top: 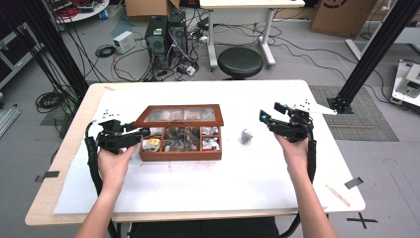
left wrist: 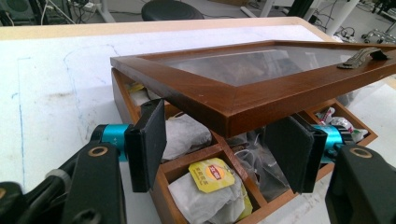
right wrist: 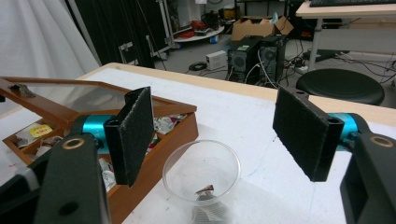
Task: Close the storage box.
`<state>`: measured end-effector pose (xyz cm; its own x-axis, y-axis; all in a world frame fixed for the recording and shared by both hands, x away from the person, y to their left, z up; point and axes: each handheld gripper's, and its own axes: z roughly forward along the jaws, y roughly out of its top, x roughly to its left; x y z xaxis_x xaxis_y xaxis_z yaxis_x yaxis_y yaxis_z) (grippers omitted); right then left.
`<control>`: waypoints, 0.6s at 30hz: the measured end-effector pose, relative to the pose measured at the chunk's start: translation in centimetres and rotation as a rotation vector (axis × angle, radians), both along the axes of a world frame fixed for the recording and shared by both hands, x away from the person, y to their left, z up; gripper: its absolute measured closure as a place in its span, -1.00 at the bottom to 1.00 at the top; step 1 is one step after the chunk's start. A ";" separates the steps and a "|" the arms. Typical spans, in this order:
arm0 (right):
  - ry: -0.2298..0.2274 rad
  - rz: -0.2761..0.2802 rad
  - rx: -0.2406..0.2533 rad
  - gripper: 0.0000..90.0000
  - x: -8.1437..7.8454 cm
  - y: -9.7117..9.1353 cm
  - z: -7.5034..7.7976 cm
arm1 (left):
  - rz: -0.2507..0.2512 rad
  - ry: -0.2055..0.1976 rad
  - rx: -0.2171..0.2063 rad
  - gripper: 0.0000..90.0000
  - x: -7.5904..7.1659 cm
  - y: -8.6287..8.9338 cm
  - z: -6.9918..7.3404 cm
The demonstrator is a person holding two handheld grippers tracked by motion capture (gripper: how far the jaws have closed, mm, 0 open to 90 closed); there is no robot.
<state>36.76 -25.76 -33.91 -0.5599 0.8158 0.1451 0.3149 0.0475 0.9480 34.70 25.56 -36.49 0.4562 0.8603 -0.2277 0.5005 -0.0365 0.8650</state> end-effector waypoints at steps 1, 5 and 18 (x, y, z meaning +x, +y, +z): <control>0.001 0.000 0.001 -0.34 0.0 0.0 0.0 | -0.001 0.006 -0.009 -0.12 0.0 0.0 0.0; 0.000 -0.002 0.003 -0.34 0.0 -0.1 0.0 | -0.027 0.008 -0.026 -0.02 -0.2 -0.1 -0.1; -0.001 -0.005 0.002 -0.34 -0.1 -0.1 0.0 | -0.049 -0.003 -0.008 -0.03 -1.1 -0.2 -1.2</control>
